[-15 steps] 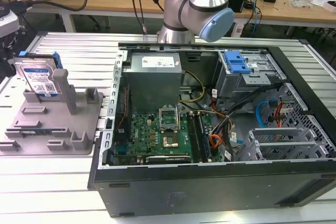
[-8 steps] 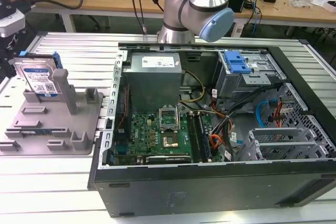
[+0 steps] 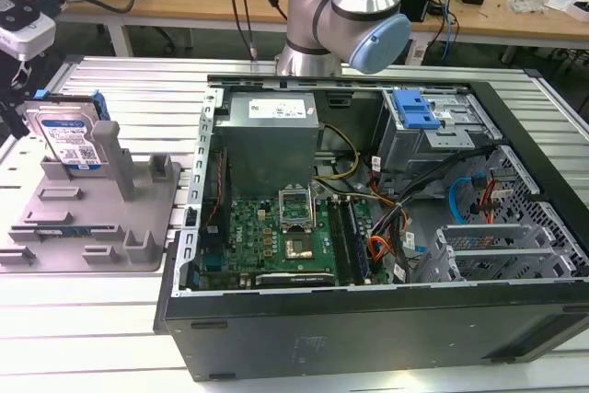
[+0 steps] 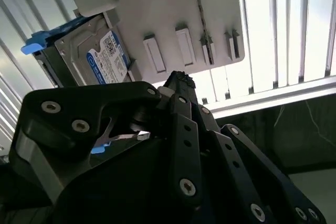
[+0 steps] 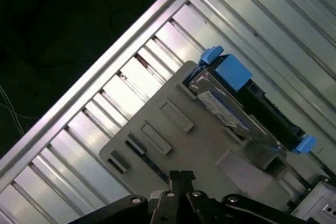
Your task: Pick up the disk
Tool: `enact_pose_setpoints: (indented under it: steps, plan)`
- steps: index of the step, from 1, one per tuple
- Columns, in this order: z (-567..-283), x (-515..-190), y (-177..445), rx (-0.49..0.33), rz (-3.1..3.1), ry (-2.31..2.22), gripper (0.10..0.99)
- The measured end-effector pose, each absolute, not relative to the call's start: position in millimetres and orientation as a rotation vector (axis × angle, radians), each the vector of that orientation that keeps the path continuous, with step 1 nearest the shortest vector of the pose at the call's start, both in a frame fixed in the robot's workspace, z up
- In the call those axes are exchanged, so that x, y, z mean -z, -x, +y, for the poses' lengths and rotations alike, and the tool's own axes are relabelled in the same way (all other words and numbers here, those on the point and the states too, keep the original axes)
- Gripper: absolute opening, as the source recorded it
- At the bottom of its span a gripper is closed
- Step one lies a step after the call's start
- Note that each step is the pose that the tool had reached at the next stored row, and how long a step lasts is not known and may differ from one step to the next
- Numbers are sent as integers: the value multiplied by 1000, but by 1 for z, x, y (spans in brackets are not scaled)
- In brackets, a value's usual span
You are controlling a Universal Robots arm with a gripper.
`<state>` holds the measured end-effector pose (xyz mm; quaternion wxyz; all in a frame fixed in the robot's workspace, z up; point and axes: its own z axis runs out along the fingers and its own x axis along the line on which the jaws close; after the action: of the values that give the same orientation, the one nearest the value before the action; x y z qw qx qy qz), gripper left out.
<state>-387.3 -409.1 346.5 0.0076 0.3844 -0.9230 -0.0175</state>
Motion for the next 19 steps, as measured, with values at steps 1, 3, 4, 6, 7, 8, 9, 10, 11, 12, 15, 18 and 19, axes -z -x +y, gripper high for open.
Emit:
enact_pose_setpoints:
  steps: [1, 3, 4, 6, 7, 8, 9, 10, 11, 12, 15, 18, 19]
  plan:
    - [-409, -346, 387, 55, -2875, -1226, 106]
    - [-409, -345, 387, 54, -2837, -1309, 169]
    - [-409, -345, 387, 54, -2824, -1336, 235]
    - [-409, -344, 387, 53, -2787, -1410, 357]
    - [-409, -344, 387, 53, -2765, -1452, 416]
    - [-409, -343, 387, 52, -2742, -1493, 416]
    - [-409, -343, 387, 52, -2724, -1525, 482]
    - [-409, -343, 387, 51, -2709, -1551, 482]
    - [-409, -342, 387, 51, -2685, -1591, 482]
    - [-409, -342, 387, 50, -2669, -1617, 482]
    - [-409, -341, 387, 49, -2610, -1709, 482]
    - [-409, -340, 387, 46, -2502, -1860, 482]
    - [-409, -340, 387, 45, -2477, -1893, 482]
